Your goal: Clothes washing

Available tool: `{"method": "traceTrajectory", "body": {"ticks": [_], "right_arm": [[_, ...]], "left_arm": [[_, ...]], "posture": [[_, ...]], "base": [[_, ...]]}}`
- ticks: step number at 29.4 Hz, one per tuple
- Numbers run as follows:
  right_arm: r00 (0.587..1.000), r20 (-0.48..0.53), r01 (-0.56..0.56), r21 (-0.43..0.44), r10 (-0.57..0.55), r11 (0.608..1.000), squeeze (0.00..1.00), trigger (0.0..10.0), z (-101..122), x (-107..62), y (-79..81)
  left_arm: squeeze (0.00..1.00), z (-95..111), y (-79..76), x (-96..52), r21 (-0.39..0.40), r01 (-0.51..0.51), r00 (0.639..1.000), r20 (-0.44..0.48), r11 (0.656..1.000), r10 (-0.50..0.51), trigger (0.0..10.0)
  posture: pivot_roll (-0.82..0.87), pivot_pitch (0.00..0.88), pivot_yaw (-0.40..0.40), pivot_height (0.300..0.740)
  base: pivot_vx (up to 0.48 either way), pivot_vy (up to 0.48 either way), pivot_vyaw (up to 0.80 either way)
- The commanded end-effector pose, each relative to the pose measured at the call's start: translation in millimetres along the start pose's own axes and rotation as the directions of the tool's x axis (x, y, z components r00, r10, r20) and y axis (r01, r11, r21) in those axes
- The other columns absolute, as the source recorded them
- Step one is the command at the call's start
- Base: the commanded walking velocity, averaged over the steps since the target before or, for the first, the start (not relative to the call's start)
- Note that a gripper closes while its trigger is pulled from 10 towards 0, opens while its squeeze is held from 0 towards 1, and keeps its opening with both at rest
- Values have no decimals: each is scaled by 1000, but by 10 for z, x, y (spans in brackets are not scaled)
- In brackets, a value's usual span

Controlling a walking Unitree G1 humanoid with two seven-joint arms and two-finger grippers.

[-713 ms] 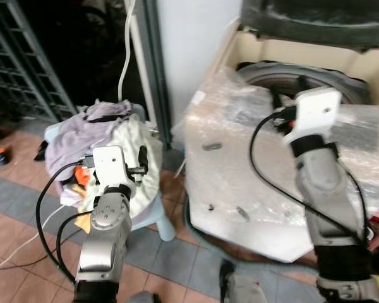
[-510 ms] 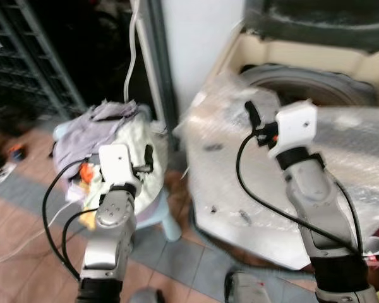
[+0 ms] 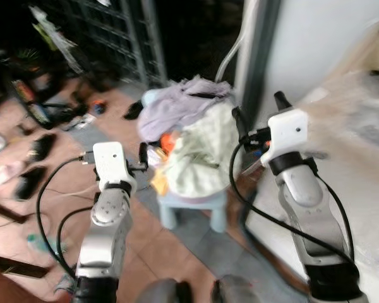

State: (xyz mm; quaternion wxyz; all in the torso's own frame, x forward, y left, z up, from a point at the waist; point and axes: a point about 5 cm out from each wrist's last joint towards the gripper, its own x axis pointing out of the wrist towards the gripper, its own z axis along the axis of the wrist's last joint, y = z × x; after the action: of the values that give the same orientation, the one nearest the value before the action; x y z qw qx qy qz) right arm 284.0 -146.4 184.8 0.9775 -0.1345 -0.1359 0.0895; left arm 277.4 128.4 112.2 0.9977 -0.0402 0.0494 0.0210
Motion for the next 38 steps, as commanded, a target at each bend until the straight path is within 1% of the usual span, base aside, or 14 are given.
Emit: {"method": "traceTrajectory", "body": {"ticks": [1, 3, 4, 5, 6, 11, 15, 17, 24, 28, 30, 32, 34, 38], "right_arm": [[999, 32, -17, 5, 17, 1000, 1000, 10000, 83, 15, 46], [999, 20, -26, 1, 26, 1000, 1000, 10000, 59, -5, 67], [1000, 13, -26, -7, 26, 1000, 816, 10000, 46, -14, 71], [1000, 9, -26, -13, 26, 1000, 816, 10000, 37, -19, 72], [1000, 4, -28, -14, 28, 1000, 0, 10000, 27, -25, 76], [997, -79, -14, -1, 14, 1000, 0, 10000, -129, -93, 61], [976, -216, 28, 7, -26, 1000, 0, 10000, -424, -300, 55], [963, -264, 49, -43, -59, 998, 0, 10000, -552, -414, 58], [946, -321, 47, -33, -55, 998, 0, 10000, -722, -562, 118], [945, -318, 74, -40, -83, 996, 0, 10000, -702, -504, 84], [943, -321, 55, -112, -88, 992, 0, 10000, -712, -494, 105], [940, -334, 74, 8, -67, 997, 0, 10000, -703, -464, 144], [937, -333, 126, 43, -104, 991, 0, 10000, -679, -400, 128], [946, -309, 107, 4, -100, 994, 0, 10000, -636, -270, 105]], "left_arm": [[0, 18, 8, -13, -24, -17, 1000, 11, 1000, 17, 10000], [0, 51, 7, -30, -23, 12, 999, 41, 1000, -11, 10000], [0, 60, 9, -34, -20, 20, 999, 48, 1000, -19, 10000], [0, 64, 11, -36, -19, 23, 998, 52, 1000, -22, 10000], [0, 61, 16, -37, -17, 22, 999, 49, 1000, -22, 10000], [0, 46, 69, -40, -23, 16, 999, 47, 1000, -15, 10000], [0, 23, 111, -59, -20, 14, 999, 46, 1000, -13, 10000], [0, -3, 135, -63, -22, 10, 999, 38, 1000, -9, 10000], [0, -4, 155, -57, -15, 10, 999, 37, 1000, -9, 10000], [0, 8, 161, -46, 0, 22, 999, 45, 1000, -22, 10000], [0, 6, 173, -50, 2, 22, 999, 45, 1000, -22, 10000], [0, 3, 190, -61, 7, 19, 999, 43, 1000, -20, 10000], [0, -1, 200, -69, 11, 20, 999, 42, 1000, -20, 10000], [0, -1, 193, -63, 13, 23, 999, 43, 1000, -24, 10000]], "posture": [[-65, 88, 95, 740], [-63, 86, 96, 740], [-63, 86, 96, 740], [-63, 86, 96, 740], [-62, 86, 98, 740], [-64, 85, 99, 740], [-63, 86, 97, 740], [-63, 86, 97, 740], [-56, 96, 104, 740], [-53, 100, 108, 740], [-53, 100, 108, 740], [-45, 111, 109, 740], [-45, 109, 106, 740], [-48, 107, 101, 740]], "base": [[0, 0, 506], [0, 0, 0], [0, 0, 0], [0, 0, 0], [0, 0, 0], [0, 0, 0], [324, 0, 0], [337, 0, 0], [335, 0, 0], [434, 0, 0], [446, 0, 0], [446, 0, 0], [446, 0, 0], [453, 0, 0]]}}
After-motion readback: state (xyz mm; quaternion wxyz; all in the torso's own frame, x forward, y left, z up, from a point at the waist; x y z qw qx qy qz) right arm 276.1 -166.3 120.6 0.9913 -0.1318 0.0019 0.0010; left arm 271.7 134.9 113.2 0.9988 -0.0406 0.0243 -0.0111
